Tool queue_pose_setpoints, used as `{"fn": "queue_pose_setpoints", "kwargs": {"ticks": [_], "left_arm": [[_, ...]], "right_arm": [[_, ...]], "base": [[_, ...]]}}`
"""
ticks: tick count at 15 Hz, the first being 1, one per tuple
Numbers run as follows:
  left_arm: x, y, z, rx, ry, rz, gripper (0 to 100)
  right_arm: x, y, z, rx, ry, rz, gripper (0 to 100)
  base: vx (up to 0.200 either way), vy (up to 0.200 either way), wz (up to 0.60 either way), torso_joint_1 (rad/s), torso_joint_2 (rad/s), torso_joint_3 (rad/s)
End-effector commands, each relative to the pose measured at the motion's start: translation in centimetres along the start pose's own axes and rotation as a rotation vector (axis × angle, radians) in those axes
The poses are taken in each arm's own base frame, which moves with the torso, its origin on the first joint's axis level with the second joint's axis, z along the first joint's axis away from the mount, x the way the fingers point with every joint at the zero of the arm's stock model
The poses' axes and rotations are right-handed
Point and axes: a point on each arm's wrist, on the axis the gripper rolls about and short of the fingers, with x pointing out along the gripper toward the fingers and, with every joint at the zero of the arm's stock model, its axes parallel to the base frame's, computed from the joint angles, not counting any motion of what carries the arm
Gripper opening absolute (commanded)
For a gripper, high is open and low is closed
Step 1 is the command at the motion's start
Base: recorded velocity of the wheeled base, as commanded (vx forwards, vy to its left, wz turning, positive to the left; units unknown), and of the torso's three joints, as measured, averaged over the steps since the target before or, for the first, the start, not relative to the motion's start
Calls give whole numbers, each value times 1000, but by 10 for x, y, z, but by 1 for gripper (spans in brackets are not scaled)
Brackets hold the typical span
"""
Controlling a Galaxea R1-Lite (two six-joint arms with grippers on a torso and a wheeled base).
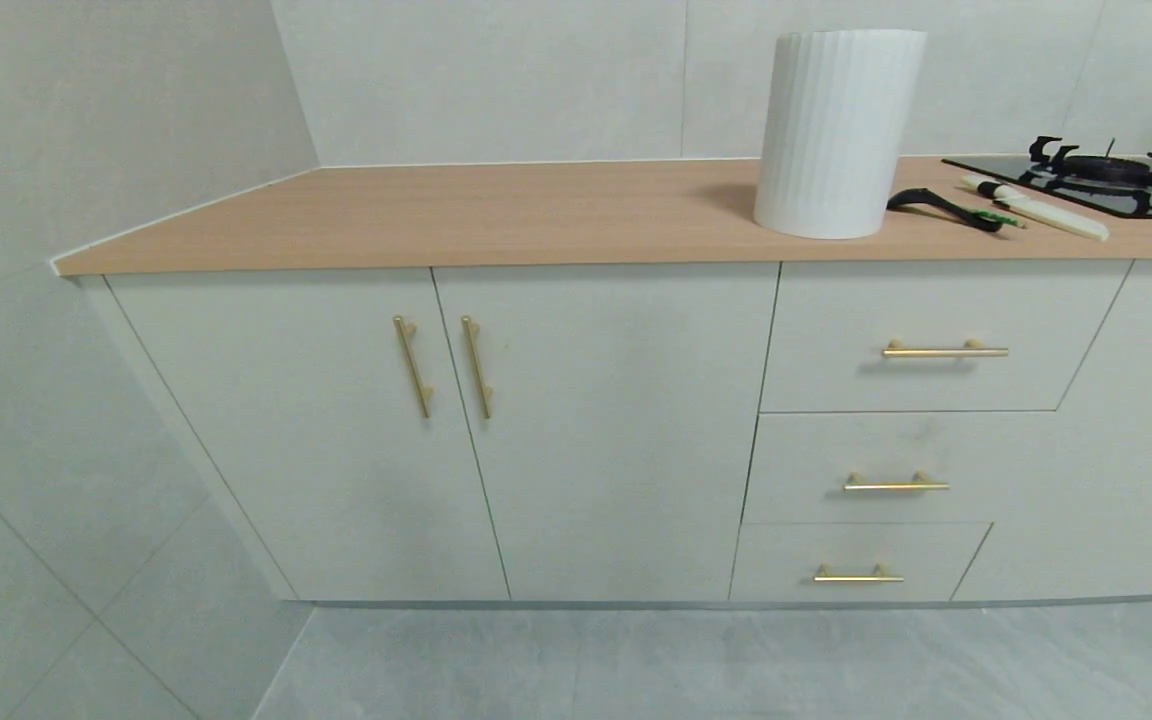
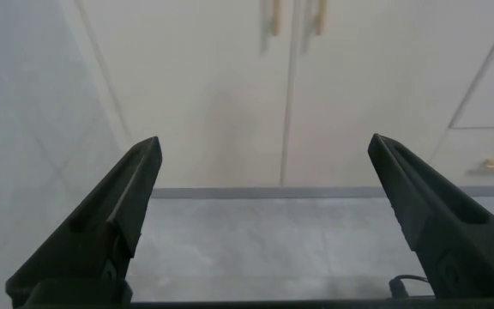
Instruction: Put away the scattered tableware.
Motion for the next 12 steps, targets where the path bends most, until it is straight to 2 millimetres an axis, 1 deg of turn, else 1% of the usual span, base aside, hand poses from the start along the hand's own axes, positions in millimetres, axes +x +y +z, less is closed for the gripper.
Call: {"fn": "queue_pose_setpoints", "kwargs": {"ticks": [1,8,12], "left_arm": [[0,0,0,0,2,0,100],[0,0,0,0,2,0,100],[0,0,0,-2,0,0,100]], "right_arm": [[0,0,0,0,1,0,100],[0,0,0,0,1,0,100],[0,0,0,0,1,0,100]], "base": [[0,-200,0,12,2,7],[0,-200,0,1,4,2],[0,0,0,0,0,0]]}}
